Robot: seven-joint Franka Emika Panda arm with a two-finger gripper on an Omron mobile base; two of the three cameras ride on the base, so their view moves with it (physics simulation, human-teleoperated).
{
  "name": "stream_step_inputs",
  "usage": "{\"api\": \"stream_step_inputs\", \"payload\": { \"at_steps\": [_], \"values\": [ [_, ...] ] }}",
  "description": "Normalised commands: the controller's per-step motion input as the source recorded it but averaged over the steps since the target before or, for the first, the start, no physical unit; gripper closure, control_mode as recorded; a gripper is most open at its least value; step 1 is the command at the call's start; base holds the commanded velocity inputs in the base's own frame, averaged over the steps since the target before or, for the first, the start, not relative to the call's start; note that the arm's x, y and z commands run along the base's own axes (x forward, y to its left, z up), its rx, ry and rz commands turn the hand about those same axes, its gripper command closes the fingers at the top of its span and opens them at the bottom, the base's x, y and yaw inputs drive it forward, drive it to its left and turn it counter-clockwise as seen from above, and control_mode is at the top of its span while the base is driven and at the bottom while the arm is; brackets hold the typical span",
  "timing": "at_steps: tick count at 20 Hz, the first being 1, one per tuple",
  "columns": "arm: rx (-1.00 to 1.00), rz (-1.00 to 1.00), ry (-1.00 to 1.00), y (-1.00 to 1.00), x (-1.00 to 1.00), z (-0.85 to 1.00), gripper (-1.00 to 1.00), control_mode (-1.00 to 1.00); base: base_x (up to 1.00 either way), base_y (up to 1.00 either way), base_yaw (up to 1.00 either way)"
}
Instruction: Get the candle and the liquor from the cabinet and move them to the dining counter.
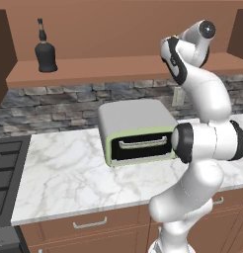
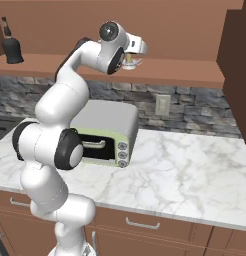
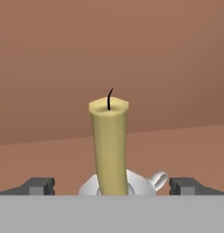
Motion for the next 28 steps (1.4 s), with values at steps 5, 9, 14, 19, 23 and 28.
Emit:
{"api": "stream_step_inputs", "payload": {
  "at_steps": [5,9,14,19,23,28],
  "values": [
    [0.00,0.00,0.00,0.00,0.09,0.00,-1.00,-1.00,0.00,0.00,0.00],
    [0.00,0.00,0.00,0.00,0.11,-0.01,-1.00,-1.00,0.00,0.00,0.00],
    [0.00,0.00,0.00,0.00,0.11,0.00,-1.00,-1.00,0.00,0.00,0.00],
    [0.00,0.00,0.00,0.00,0.07,-0.04,-1.00,-1.00,0.00,0.00,0.00],
    [0.00,0.00,0.00,0.00,0.06,-0.01,-1.00,-1.00,0.00,0.00,0.00],
    [0.00,0.00,0.00,0.00,0.02,-0.06,-1.00,-1.00,0.00,0.00,0.00]
  ]
}}
